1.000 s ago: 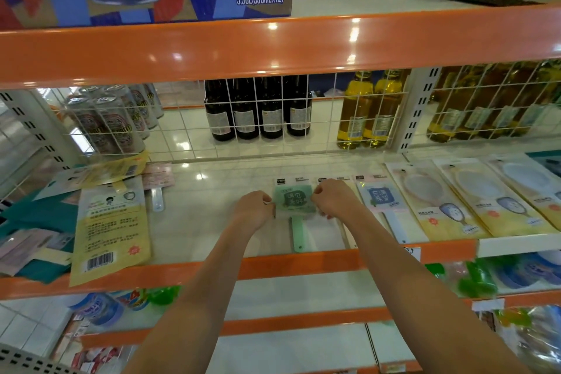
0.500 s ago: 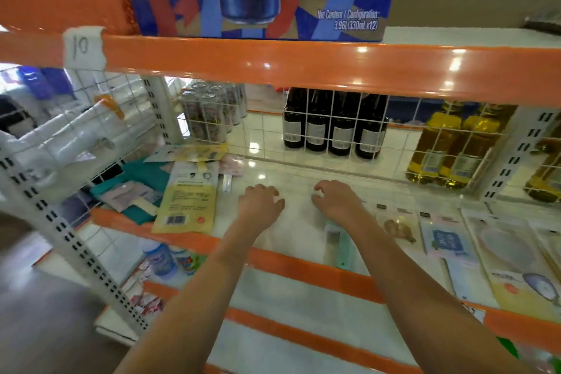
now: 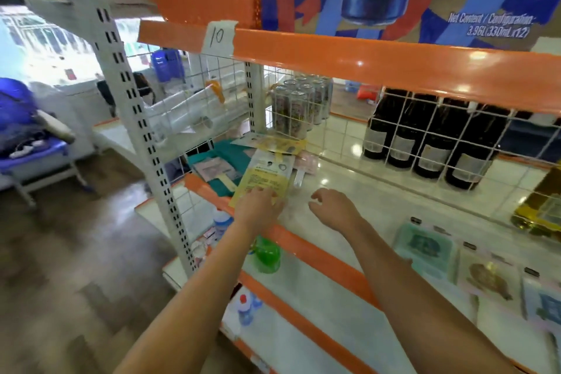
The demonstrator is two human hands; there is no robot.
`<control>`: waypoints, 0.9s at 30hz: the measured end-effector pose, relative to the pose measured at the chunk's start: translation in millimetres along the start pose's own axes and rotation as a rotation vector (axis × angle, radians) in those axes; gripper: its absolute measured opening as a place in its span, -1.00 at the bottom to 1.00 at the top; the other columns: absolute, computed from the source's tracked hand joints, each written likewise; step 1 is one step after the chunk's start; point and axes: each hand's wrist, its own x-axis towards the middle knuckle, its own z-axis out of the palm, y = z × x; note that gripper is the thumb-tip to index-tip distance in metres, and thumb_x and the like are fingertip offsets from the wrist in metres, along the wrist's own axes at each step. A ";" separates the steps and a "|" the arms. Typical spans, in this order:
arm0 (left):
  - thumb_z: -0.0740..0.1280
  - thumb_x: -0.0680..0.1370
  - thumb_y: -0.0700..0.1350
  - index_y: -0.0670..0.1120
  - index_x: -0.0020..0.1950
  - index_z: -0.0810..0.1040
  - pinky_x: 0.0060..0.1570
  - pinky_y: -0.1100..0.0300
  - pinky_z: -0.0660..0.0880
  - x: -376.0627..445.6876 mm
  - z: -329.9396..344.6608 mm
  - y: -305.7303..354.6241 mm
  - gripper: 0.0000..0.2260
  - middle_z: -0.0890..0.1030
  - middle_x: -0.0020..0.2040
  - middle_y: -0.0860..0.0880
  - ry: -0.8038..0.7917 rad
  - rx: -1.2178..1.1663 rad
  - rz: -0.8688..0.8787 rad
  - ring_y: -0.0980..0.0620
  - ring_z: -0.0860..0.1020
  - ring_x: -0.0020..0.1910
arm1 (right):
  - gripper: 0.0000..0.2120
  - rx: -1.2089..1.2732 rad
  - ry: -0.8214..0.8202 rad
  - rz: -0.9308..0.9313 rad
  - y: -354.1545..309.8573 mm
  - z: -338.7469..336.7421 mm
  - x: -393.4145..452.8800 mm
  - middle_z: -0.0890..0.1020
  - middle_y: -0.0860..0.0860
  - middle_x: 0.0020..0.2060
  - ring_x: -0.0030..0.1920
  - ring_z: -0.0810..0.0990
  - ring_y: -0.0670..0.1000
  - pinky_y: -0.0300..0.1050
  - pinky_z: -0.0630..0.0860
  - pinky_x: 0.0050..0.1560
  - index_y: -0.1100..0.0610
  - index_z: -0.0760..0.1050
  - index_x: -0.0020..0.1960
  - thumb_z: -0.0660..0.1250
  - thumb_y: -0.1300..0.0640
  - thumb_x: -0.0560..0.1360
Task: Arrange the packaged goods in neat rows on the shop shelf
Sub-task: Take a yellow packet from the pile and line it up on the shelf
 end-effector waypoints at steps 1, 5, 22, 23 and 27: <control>0.13 0.62 0.07 -0.03 0.37 0.42 0.25 0.04 0.32 3.6 -2.4 -7.5 -0.63 0.45 0.34 -0.14 -0.008 0.000 -0.007 -0.15 0.38 0.32 | -0.59 -0.003 -0.003 -0.007 -7.6 3.1 4.8 0.48 0.09 0.31 0.29 0.45 0.10 -0.06 0.40 0.26 0.13 0.40 0.37 0.17 0.03 0.57; 0.14 0.60 0.04 -0.03 0.32 0.46 0.20 -0.05 0.39 17.8 -9.4 -38.9 -0.66 0.46 0.29 -0.11 -0.023 -0.014 -0.018 -0.15 0.37 0.29 | -0.62 0.000 -0.016 -0.002 -33.5 19.1 25.1 0.51 0.10 0.28 0.26 0.47 0.09 -0.11 0.40 0.17 0.17 0.42 0.35 0.16 0.08 0.57; 0.15 0.62 0.03 -0.04 0.36 0.41 0.14 0.10 0.34 120.7 -29.6 -115.6 -0.67 0.44 0.29 -0.10 0.012 -0.073 0.107 -0.10 0.36 0.28 | -0.71 -0.305 0.248 -0.001 -98.4 28.4 151.6 0.52 0.11 0.15 0.19 0.47 0.13 -0.02 0.43 0.10 0.15 0.48 0.21 0.13 0.16 0.55; 0.15 0.63 0.03 -0.03 0.36 0.41 0.13 0.10 0.34 125.3 -29.9 -115.6 -0.67 0.44 0.29 -0.09 0.013 -0.076 0.109 -0.09 0.36 0.28 | -0.71 -0.301 0.236 0.005 -100.7 28.0 157.9 0.51 0.09 0.17 0.21 0.45 0.11 -0.01 0.43 0.12 0.14 0.47 0.22 0.12 0.18 0.55; 0.15 0.62 0.04 -0.02 0.31 0.44 0.14 0.06 0.38 145.2 -26.4 -118.8 -0.70 0.44 0.28 -0.07 0.030 -0.071 0.127 -0.09 0.37 0.28 | -0.69 -0.299 0.200 0.021 -105.7 26.1 180.4 0.48 0.10 0.22 0.22 0.43 0.12 0.01 0.41 0.15 0.15 0.45 0.25 0.15 0.21 0.53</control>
